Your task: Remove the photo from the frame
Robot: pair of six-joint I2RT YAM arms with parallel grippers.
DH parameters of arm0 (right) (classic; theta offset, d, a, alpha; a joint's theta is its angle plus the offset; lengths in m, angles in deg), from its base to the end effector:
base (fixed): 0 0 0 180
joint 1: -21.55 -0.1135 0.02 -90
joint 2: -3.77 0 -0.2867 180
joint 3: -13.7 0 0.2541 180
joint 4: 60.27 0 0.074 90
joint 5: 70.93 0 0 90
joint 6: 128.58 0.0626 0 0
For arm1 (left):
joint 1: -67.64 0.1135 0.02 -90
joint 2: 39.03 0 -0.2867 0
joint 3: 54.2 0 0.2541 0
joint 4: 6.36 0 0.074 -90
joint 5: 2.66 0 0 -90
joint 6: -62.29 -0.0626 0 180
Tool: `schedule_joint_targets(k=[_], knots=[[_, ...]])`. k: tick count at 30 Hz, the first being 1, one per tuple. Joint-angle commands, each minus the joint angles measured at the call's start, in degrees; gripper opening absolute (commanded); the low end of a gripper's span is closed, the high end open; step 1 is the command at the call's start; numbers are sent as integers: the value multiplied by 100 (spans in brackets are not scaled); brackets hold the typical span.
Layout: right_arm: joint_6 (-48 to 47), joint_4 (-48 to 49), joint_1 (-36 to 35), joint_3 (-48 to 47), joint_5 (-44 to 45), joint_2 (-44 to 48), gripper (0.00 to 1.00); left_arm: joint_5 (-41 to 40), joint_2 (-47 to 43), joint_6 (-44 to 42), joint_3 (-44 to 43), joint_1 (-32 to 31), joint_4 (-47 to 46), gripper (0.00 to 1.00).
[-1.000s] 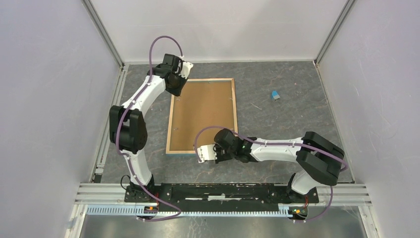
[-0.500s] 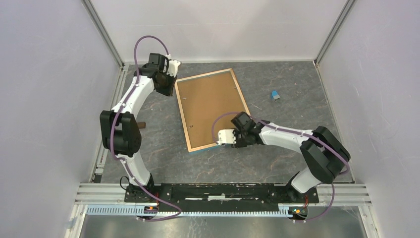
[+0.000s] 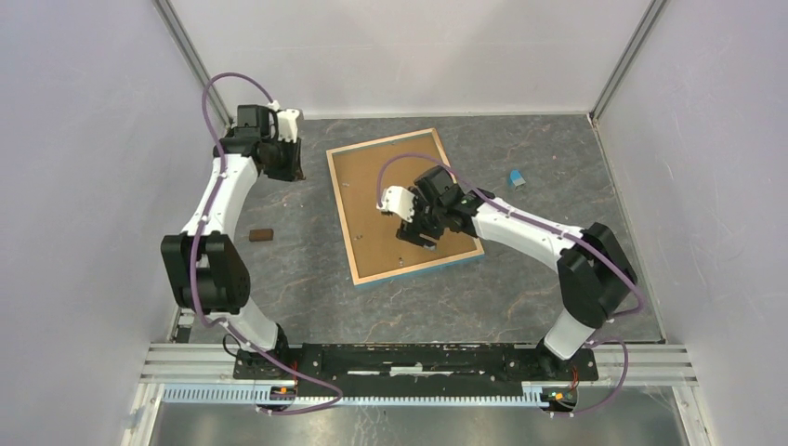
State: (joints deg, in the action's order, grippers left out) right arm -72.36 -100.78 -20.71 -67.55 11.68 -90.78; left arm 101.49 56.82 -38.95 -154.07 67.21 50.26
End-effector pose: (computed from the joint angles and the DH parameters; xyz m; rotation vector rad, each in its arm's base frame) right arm 0.2687 0.2550 0.2310 -1.5891 1.9465 0.2225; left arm 0.3844 -0.0182 0.3095 0.3531 2.4380 -0.2256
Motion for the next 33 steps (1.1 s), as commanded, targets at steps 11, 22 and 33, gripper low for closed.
schedule_joint_targets(k=[11,22,33], knots=[[2664,934,-803,-2455,564,-1979,73,721,-1178,763,623,661,-450,2],[3221,1523,-1180,-3294,1173,-2898,77,981,-1276,935,810,958,-578,2],[3352,1641,-1282,-4022,1616,-3812,71,1235,-1355,927,957,1089,-636,2]])
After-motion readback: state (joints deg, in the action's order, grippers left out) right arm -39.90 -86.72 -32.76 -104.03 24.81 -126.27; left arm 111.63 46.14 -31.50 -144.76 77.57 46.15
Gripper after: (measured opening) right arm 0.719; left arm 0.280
